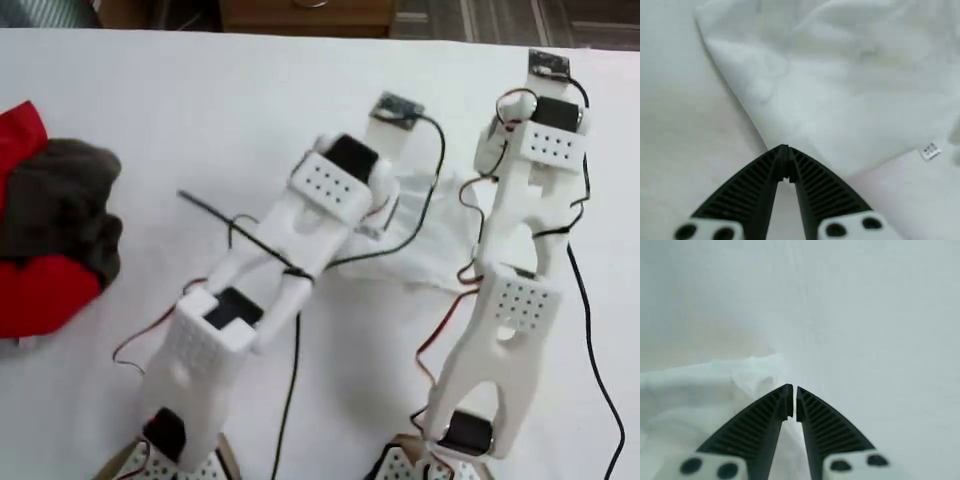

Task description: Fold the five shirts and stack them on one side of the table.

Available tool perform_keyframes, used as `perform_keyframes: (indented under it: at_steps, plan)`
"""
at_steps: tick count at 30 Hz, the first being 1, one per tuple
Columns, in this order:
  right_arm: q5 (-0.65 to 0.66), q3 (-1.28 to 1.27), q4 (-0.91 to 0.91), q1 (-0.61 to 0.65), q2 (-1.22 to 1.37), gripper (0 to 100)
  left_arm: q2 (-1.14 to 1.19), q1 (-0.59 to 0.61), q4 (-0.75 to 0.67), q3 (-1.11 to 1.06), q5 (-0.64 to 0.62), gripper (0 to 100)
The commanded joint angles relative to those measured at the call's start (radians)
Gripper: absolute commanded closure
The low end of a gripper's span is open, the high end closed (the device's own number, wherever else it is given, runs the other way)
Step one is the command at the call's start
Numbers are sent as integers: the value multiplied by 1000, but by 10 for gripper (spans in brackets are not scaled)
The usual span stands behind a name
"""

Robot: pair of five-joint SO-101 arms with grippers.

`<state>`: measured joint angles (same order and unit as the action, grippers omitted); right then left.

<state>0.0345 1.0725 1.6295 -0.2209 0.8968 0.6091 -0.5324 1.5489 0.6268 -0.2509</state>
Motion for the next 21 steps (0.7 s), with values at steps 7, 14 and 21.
perform_keyframes:
  at_steps: [7, 14, 21]
  plan:
    - [-8, 98, 35, 10, 111, 978, -71, -17, -77, -131, -9, 974]
    - [-2, 109, 35, 42, 96, 978, -77, -17, -176, -309, -9, 974]
    - [0, 97, 33, 119, 54, 978, -77, -14, -212, -358, -9, 974]
